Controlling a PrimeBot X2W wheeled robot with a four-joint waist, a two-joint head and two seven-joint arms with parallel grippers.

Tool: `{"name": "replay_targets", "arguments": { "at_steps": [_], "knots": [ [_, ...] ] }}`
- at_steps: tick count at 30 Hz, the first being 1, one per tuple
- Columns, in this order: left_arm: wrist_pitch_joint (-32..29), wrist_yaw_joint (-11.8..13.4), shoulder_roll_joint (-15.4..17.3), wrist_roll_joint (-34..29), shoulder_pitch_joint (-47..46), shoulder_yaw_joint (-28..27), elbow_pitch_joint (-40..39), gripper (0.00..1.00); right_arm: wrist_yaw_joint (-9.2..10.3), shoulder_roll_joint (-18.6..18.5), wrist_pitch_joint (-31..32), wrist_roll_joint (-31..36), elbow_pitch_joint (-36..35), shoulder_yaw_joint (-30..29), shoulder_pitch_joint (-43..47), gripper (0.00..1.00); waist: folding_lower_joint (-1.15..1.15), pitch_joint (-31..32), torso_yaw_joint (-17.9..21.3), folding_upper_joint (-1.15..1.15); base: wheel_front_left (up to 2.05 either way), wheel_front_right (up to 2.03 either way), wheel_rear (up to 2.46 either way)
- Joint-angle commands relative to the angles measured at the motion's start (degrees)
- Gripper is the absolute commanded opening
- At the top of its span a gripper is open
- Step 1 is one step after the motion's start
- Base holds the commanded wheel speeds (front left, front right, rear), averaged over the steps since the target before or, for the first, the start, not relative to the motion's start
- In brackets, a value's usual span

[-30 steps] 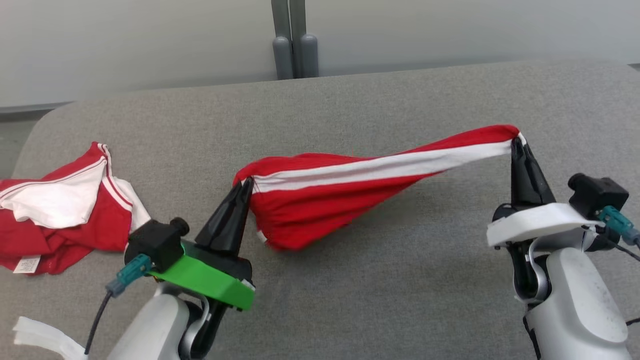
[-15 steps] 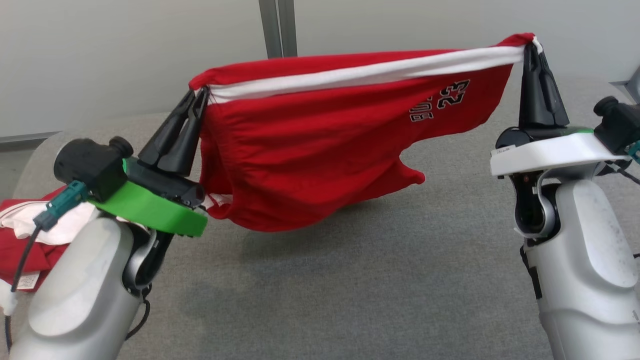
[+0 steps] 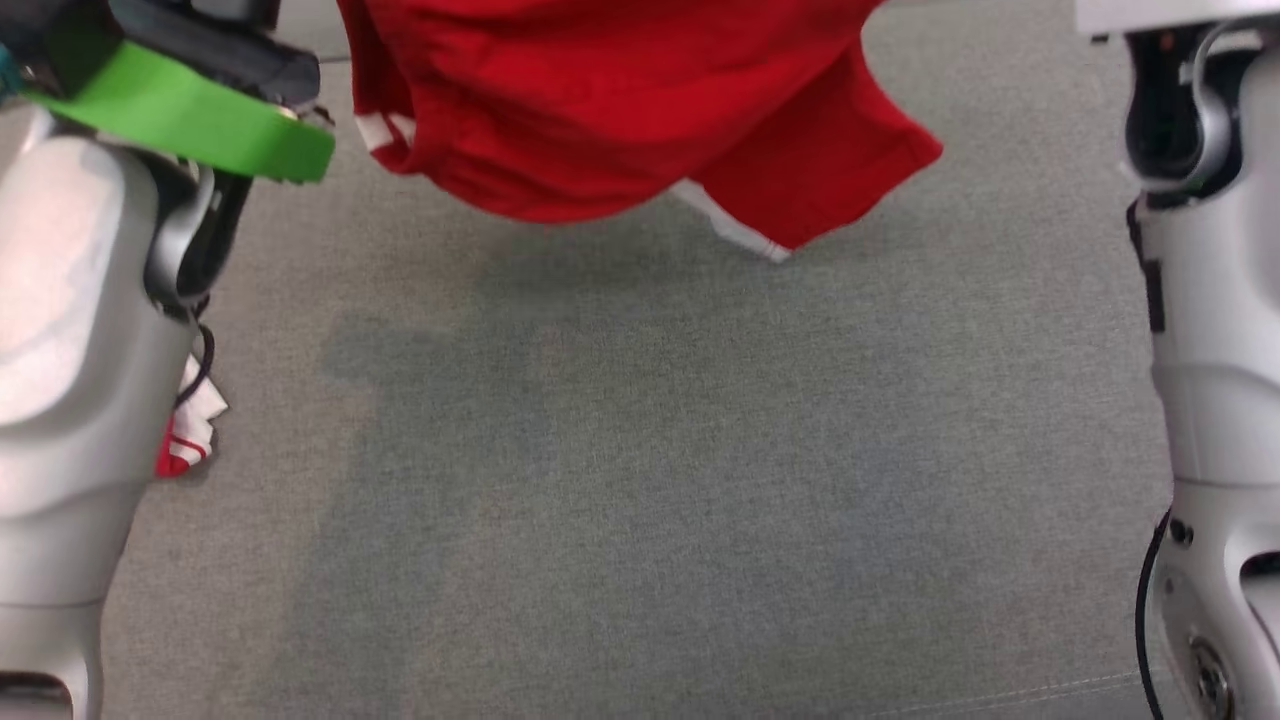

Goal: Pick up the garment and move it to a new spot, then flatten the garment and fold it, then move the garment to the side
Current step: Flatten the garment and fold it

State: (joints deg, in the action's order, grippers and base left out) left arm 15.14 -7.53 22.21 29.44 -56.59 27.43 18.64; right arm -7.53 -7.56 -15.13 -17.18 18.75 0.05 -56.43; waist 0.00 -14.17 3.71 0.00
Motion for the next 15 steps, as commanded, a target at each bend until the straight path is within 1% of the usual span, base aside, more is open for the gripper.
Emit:
{"name": "replay_targets", "arguments": {
  "at_steps": [1,4,8,12,15],
  "knots": [
    [0.0,0.1,-0.5,-0.5,-3.4,-0.7,0.8,0.0,0.08,-0.5,0.0,1.0,0.6,-0.5,-3.1,0.0,0.0,-11.4,0.2,0.0,0.0,0.0,0.0],
    [0.0,0.1,-1.2,-2.5,-10.1,-2.3,2.6,0.0,0.08,-0.8,0.0,2.6,1.6,-1.0,-10.5,0.0,0.0,-16.0,0.3,0.0,0.0,0.0,0.0],
    [0.0,0.1,-1.8,-5.8,-16.7,-4.4,3.8,0.0,0.09,-1.2,0.0,4.3,2.0,-3.2,-17.5,0.0,0.0,-20.2,0.4,0.0,0.0,0.0,0.0],
    [0.0,0.1,-3.1,-7.4,-20.3,-7.5,3.7,0.0,0.09,-1.4,0.0,6.1,1.9,-5.4,-21.7,0.0,0.0,-23.0,0.4,0.0,0.0,0.0,0.0],
    [0.0,0.1,-4.1,-7.6,-19.3,-7.1,4.8,0.0,0.09,-0.4,0.0,5.3,1.9,-6.0,-20.8,0.0,0.0,-24.7,0.5,0.0,0.0,0.0,0.0]
  ]
}}
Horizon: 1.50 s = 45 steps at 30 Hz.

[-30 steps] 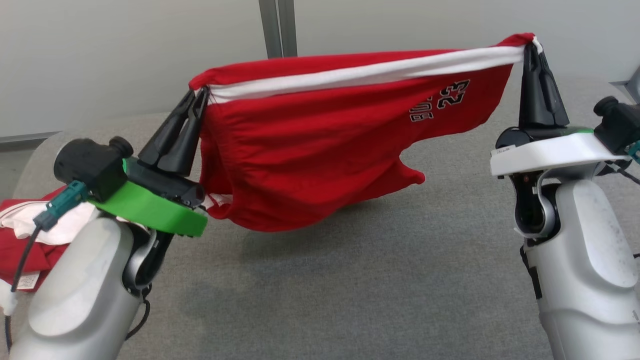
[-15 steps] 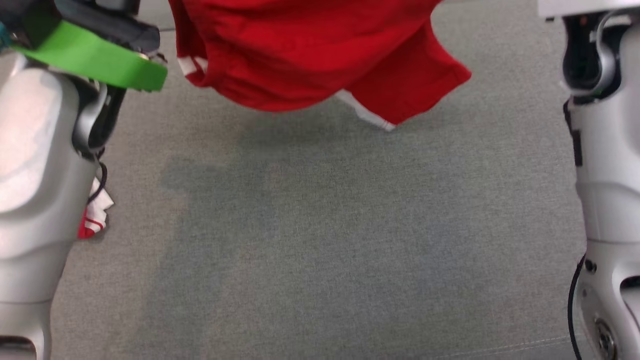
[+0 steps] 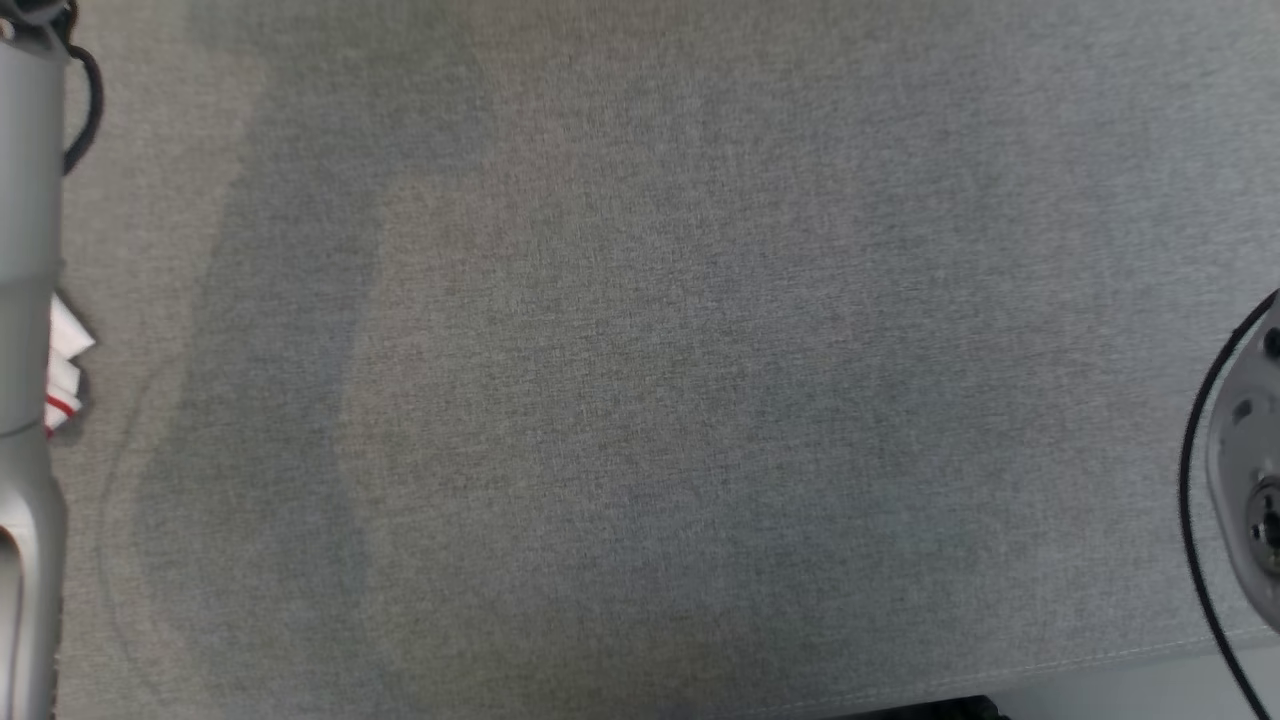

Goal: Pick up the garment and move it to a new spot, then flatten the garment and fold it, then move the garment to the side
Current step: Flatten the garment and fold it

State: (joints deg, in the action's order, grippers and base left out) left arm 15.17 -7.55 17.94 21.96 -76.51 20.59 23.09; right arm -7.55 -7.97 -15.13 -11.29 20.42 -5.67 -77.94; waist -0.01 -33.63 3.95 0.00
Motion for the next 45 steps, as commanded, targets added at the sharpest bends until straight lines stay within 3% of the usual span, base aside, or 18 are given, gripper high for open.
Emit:
{"name": "replay_targets", "arguments": {
  "at_steps": [1,11,24,45],
  "knots": [
    [0.0,0.1,-0.2,0.2,1.8,-0.2,0.8,0.0,0.11,0.3,0.0,-1.0,0.3,-0.2,2.1,0.0,0.01,-5.9,0.3,0.0,0.0,0.0,0.0],
    [0.0,0.1,-4.8,2.7,21.6,-2.8,3.9,0.0,0.11,2.0,0.0,-6.5,0.8,2.8,24.7,0.0,0.01,-4.1,0.9,0.0,0.0,0.0,0.0],
    [-0.1,0.1,-10.8,3.3,45.2,-6.2,3.8,0.0,0.13,1.9,0.0,-13.4,4.1,4.0,47.7,0.0,0.01,7.0,0.7,0.0,0.0,0.0,0.0],
    [0.0,0.2,-12.4,5.7,68.4,-7.1,3.9,0.0,0.18,3.1,-0.1,-15.2,5.8,5.4,70.4,0.0,0.01,29.4,-0.9,0.0,0.0,0.0,0.0]
  ]
}}
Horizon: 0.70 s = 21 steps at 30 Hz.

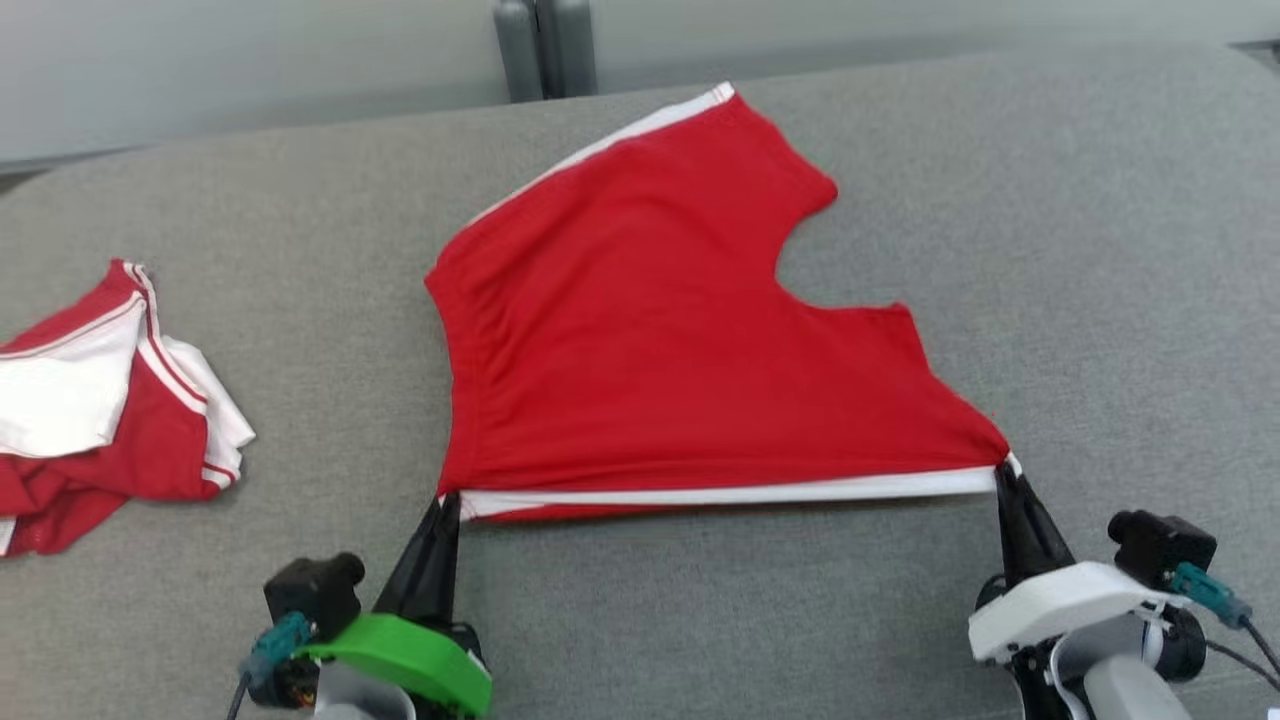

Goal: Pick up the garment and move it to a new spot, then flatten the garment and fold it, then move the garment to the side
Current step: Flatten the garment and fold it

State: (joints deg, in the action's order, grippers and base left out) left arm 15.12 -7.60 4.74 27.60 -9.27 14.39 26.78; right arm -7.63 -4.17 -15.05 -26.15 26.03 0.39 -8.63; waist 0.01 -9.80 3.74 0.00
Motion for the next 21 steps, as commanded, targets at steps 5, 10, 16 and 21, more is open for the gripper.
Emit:
{"name": "replay_targets", "arguments": {
  "at_steps": [5,10,16,21],
  "knots": [
    [0.0,0.2,0.8,0.6,6.7,0.3,-0.1,0.0,0.25,-0.6,-0.2,-0.1,-0.4,0.9,5.2,0.0,-0.01,9.8,-0.6,0.0,0.0,0.0,0.0],
    [0.0,0.2,0.9,1.3,10.7,0.5,-0.6,0.0,0.24,-0.8,-0.2,-0.5,-1.2,2.2,8.3,0.0,-0.01,12.5,-0.8,0.0,0.0,0.0,0.0],
    [0.0,0.2,1.2,1.8,12.8,1.5,-1.2,0.0,0.24,-1.0,-0.2,-0.8,-2.7,2.2,11.7,0.0,-0.01,14.2,-1.7,0.0,0.0,0.0,0.0],
    [0.0,0.2,1.6,1.6,13.4,1.5,-2.4,0.0,0.24,-1.2,-0.2,-1.0,-4.8,1.6,12.5,0.0,-0.01,14.3,-2.2,0.0,0.0,0.0,0.0]
  ]
}}
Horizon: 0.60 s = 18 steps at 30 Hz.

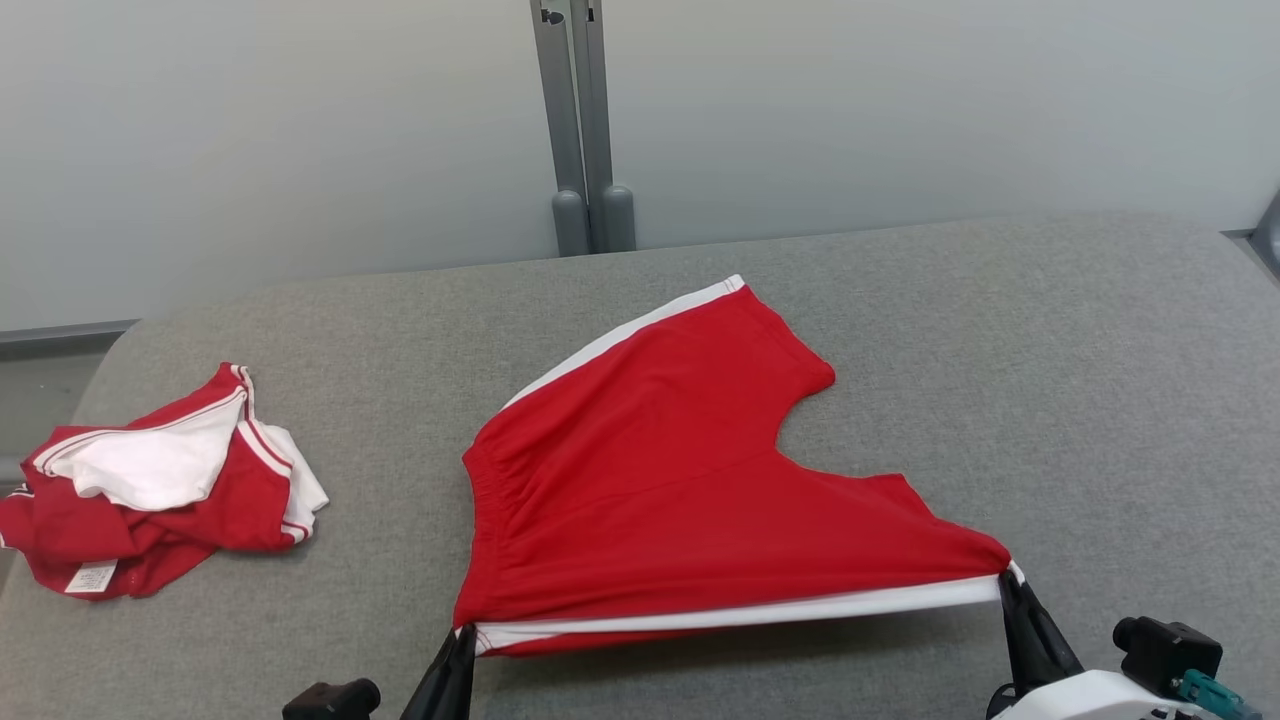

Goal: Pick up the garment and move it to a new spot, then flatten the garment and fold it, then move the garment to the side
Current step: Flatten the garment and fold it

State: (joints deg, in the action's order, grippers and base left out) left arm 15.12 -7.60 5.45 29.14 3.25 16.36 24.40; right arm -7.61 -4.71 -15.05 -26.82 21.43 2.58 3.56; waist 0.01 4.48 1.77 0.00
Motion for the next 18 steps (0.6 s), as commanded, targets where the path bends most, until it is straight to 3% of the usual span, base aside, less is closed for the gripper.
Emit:
{"name": "replay_targets", "arguments": {
  "at_steps": [1,8,18],
  "knots": [
    [0.0,0.2,0.8,0.1,0.8,-0.4,-0.4,0.0,0.22,-0.6,-0.2,-0.3,-0.6,-0.8,-0.1,0.0,-0.01,-0.2,-0.3,0.0,0.0,0.0,0.0],
    [0.0,0.2,0.0,0.4,-3.1,0.8,-1.6,0.0,0.18,-1.4,-0.2,0.9,-0.8,-0.7,-6.0,0.0,-0.01,-2.8,-1.2,0.0,0.0,0.0,0.0],
    [0.0,0.2,-1.7,0.6,-12.8,0.8,-1.3,0.0,0.16,-3.0,-0.2,3.7,5.9,2.6,-23.1,0.0,-0.01,-11.2,-3.5,0.0,0.0,0.0,0.0]
  ]
}}
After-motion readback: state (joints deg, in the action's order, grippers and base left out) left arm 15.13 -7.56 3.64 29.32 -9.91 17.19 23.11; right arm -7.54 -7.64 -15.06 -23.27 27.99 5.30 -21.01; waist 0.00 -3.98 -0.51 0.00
